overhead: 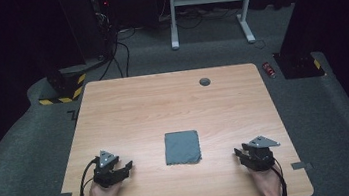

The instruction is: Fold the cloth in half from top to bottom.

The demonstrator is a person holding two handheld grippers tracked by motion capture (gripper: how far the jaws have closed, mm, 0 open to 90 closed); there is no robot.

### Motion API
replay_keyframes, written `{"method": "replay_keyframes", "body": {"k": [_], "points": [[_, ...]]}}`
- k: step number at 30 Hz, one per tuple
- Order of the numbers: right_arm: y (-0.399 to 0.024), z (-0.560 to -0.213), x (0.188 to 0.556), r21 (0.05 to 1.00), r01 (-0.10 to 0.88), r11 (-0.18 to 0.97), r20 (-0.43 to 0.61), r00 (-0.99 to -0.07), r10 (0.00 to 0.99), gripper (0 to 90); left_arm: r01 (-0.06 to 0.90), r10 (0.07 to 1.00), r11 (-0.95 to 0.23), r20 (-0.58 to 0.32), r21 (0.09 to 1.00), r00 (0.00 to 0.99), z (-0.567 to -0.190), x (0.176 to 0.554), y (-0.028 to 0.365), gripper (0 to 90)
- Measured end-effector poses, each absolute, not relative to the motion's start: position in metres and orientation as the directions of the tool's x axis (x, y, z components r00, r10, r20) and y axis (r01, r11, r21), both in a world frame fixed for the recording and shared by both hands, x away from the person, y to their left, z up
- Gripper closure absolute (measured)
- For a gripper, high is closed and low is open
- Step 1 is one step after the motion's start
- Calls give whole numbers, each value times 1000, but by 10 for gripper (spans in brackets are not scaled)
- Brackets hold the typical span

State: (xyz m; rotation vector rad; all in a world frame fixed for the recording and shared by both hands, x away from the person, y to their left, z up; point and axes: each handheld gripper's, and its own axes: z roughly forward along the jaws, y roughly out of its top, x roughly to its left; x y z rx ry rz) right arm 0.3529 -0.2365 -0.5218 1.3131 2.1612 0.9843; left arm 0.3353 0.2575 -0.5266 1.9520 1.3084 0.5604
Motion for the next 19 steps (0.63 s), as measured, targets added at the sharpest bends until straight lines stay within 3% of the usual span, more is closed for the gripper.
{"method": "replay_keyframes", "body": {"k": [9, 19], "points": [[-234, -523, 355, 738, 597, 315, -15, -453, 892, 497, 599, 915, -266, 2, 755, 404, -528, 335, 253, 332], [-234, -523, 357, 737, 597, 318, -16, -455, 890, 481, 601, 912, -268, -4, 753, 411, -529, 334, 251, 284]]}}
